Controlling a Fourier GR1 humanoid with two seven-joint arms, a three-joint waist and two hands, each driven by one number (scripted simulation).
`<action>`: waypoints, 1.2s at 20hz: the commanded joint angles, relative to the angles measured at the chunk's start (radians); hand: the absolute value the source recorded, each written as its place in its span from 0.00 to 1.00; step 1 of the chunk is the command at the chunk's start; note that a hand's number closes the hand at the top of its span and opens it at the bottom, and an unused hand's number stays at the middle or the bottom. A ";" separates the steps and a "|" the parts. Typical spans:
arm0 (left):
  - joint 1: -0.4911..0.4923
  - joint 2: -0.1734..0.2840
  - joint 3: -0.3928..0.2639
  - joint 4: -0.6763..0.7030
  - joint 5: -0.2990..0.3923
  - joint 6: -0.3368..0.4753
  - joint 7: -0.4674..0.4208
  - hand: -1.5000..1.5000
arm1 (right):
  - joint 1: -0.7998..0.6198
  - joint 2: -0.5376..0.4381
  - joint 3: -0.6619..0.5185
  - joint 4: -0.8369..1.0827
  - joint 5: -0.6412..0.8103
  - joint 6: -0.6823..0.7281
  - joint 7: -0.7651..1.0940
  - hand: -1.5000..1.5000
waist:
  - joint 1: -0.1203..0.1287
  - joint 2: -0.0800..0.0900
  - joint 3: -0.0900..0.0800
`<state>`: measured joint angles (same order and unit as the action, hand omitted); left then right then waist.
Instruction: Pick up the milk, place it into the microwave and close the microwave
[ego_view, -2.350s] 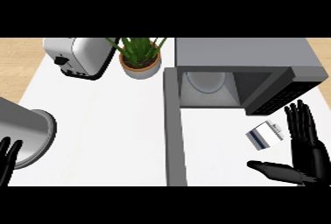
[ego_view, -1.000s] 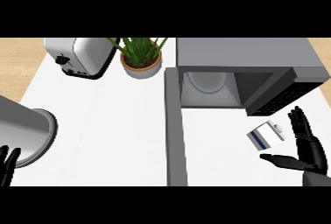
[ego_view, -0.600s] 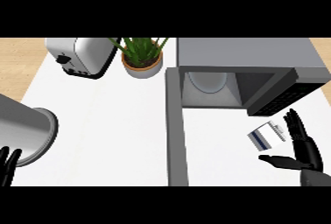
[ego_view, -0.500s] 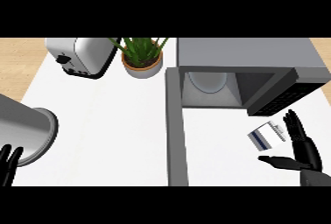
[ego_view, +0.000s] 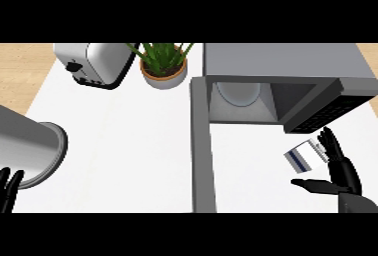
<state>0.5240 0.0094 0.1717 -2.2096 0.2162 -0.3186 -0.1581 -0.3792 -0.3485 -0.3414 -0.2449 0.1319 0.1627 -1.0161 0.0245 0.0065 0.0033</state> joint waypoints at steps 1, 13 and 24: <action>-0.012 -0.003 0.000 -0.016 0.011 0.007 0.034 0.00 | 0.011 -0.020 -0.020 0.017 -0.020 0.087 -0.139 0.00 | -0.003 0.001 0.001; -0.047 0.026 0.037 0.047 0.019 -0.012 -0.003 0.00 | -0.033 0.032 -0.046 -0.012 -0.101 0.261 -0.091 1.00 | -0.003 0.003 0.002; 0.013 -0.001 0.023 0.007 0.030 -0.018 0.017 0.00 | 0.012 0.089 0.026 -0.119 -0.124 0.385 -0.049 1.00 | -0.014 -0.007 -0.001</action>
<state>0.5276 0.0150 0.2006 -2.2042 0.2386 -0.3330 -0.1516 -0.3560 -0.2763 -0.3544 -0.3322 -0.0010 0.3352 -0.9568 0.0022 0.0033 0.0026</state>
